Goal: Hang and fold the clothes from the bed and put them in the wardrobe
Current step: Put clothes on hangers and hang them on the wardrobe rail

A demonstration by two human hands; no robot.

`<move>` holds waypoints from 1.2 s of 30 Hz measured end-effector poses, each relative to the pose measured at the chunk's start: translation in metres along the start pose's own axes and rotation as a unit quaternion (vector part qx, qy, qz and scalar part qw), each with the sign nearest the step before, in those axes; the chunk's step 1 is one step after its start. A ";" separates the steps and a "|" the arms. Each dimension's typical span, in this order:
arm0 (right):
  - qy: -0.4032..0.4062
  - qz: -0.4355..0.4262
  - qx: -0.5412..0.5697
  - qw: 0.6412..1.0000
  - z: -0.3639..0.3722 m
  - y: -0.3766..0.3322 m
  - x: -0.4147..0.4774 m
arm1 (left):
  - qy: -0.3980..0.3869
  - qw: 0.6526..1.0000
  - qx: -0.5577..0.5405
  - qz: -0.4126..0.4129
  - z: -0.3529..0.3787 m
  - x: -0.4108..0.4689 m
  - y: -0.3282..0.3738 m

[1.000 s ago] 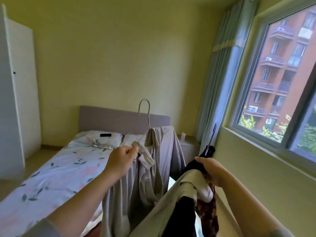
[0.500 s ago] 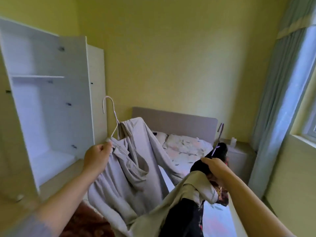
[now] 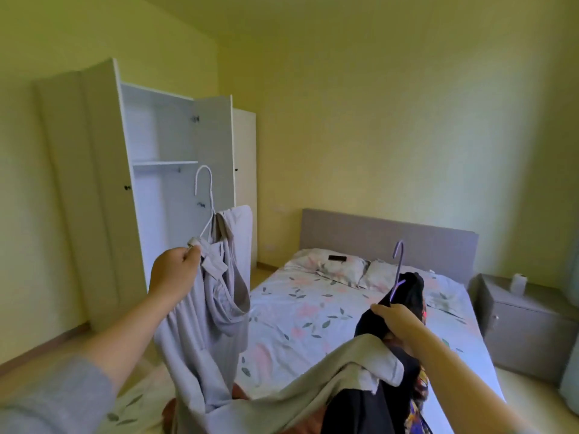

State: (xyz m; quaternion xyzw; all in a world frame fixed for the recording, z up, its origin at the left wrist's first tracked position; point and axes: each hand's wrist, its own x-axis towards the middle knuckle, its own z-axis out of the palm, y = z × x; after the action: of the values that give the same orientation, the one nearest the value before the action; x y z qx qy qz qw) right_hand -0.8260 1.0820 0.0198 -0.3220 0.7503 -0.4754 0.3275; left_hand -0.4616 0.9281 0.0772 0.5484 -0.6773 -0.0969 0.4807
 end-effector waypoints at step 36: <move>-0.273 -0.063 0.068 0.957 0.469 -0.200 0.044 | 0.045 0.993 0.023 -0.104 -0.137 0.113 -0.274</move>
State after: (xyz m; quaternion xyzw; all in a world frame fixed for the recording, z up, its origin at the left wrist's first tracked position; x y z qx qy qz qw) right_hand -0.4430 0.7439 0.0404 -0.4629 0.5762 -0.4390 0.5109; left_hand -0.1720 0.7835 0.0296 0.6310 -0.5961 -0.1058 0.4851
